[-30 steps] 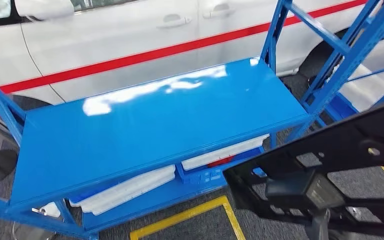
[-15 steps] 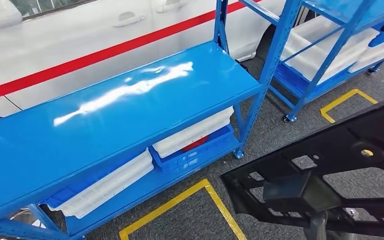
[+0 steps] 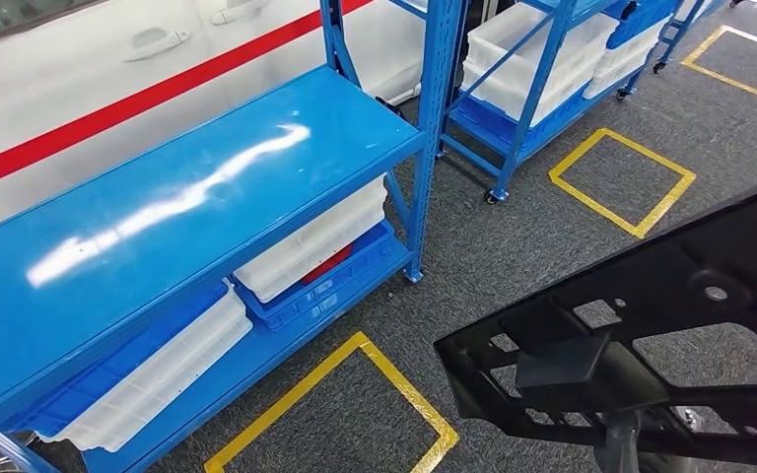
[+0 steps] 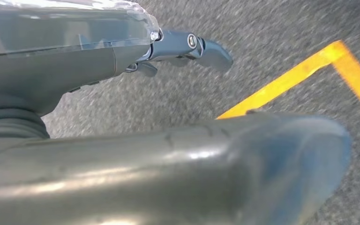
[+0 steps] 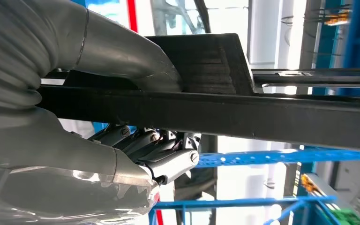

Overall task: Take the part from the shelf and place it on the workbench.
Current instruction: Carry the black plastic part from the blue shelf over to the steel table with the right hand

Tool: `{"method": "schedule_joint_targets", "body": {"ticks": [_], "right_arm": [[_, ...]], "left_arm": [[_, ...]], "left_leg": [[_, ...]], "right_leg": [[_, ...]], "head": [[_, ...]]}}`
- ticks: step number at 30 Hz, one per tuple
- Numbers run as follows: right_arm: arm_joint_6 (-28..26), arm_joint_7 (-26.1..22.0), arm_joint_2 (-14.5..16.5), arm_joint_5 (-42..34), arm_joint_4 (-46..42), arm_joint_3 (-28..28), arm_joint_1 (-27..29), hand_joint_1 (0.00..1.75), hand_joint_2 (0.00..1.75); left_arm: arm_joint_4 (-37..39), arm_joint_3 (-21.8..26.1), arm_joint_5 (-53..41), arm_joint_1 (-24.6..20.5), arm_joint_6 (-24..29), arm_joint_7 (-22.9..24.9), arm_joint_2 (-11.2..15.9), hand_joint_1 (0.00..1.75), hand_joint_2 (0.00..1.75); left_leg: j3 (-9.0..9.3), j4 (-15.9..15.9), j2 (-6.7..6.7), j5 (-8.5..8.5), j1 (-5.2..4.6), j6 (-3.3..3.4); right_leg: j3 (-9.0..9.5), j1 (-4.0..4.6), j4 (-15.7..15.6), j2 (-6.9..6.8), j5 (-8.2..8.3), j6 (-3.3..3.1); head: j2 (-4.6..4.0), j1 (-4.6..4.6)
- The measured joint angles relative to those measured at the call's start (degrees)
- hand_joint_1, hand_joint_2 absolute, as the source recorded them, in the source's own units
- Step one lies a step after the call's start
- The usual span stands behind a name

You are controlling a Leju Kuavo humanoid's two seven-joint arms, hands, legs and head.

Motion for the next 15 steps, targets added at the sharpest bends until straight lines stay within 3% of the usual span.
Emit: {"method": "schedule_joint_targets", "body": {"ticks": [1, 3, 5, 7, 8, 9, 10, 12, 13, 15], "right_arm": [[0.0, 0.0, 0.0, 0.0, 0.0, 0.1, 0.1, 1.75, 1.75], [0.0, 0.0, -0.2, -0.1, -0.1, 0.2, 0.2, 1.75, 1.75], [0.0, 0.0, -0.4, -0.1, -0.1, 0.2, 0.2, 1.75, 1.75], [-0.1, 0.0, -0.5, -0.1, 0.0, 0.3, 0.1, 1.75, 1.75], [-0.1, 0.0, -0.5, -0.1, 0.0, 0.3, 0.2, 1.75, 1.75], [-0.1, 0.0, -0.6, -0.1, 0.0, 0.3, 0.2, 1.75, 1.75], [-0.1, 0.0, -0.6, -0.1, 0.0, 0.3, 0.2, 1.75, 1.75], [-0.1, 0.0, -0.6, -0.1, 0.0, 0.5, 0.2, 1.75, 1.75], [0.0, 0.0, -0.6, -0.2, 0.1, 0.6, 0.1, 1.75, 1.75], [0.0, 0.0, -0.7, -0.2, 0.2, 1.0, 0.0, 1.75, 1.75]], "left_arm": [[0.0, 0.1, 0.0, -0.1, 0.0, 0.0, 0.0, 0.0, 0.0], [0.0, 0.3, 0.0, -0.2, 0.0, 0.0, 0.0, 0.0, 0.0], [0.0, 0.3, 0.0, 0.0, 0.0, 0.0, 0.0, 0.0, 0.0], [0.0, 0.4, 0.0, 0.3, 0.0, 0.0, 0.0, 0.0, 0.0], [0.0, 0.4, 0.0, 0.4, 0.0, 0.1, 0.0, 0.0, 0.0], [0.0, 0.4, 0.1, 0.4, 0.0, 0.1, 0.0, 0.0, 0.0], [0.0, 0.4, 0.1, 0.4, 0.1, 0.2, 0.0, 0.0, 0.0], [0.0, 0.4, 0.1, 0.3, 0.2, 0.5, -0.1, 0.0, 0.0], [0.0, 0.5, 0.1, 0.2, 0.3, 0.7, 0.0, 0.0, 0.0], [0.0, 0.6, 0.3, -0.1, 0.5, 1.1, 0.0, 0.0, 0.0]], "left_leg": [[-0.11, -0.3, 0.69, 0.48, 0.03, -0.01], [-0.29, -1.3, 2.3, 1.67, 0.29, 0.21], [-0.86, -1.7, 4.16, 2.68, 0.49, 0.27], [-1.64, -1.5, 6.16, 3.07, 0.49, 0.14], [-1.97, -1.4, 7.16, 3.16, 0.53, 0.04], [-2.3, -1.1, 8.1, 3.17, 0.61, -0.13], [-2.59, -0.8, 8.96, 3.1, 0.74, -0.36], [-2.95, 0.2, 10.42, 2.65, 0.86, -1.14], [-3.09, 0.7, 10.99, 2.4, 0.84, -1.58], [-3.18, 1.1, 11.88, 2.12, 0.74, -2.31]], "right_leg": [[-0.07, -0.03, -0.2, 0.5, 0.49, 0.37], [-0.78, 0.2, 0.8, -1.17, -0.24, 0.73], [-2.91, 0.19, 6.0, -4.5, -4.3, 1.05], [-5.22, -0.34, 13.3, -5.87, -8.49, 1.75], [-5.38, -0.67, 15.2, -6.15, -9.29, 2.11], [-4.38, -1.0, 14.9, -6.45, -9.07, 2.45], [-2.18, -1.3, 12.2, -6.96, -8.04, 2.76], [3.08, -1.47, 4.4, -9.15, -6.26, 2.93], [4.69, -1.37, 1.9, -9.93, -5.86, 2.59], [5.09, -0.89, 0.8, -10.04, -5.82, 1.53]], "head": [[0.0, 0.0], [-0.01, 0.01], [0.0, 0.02], [0.01, 0.03], [0.0, 0.02], [0.0, 0.02], [0.01, 0.02], [0.0, 0.03], [0.0, 0.03], [0.0, 0.03]]}}
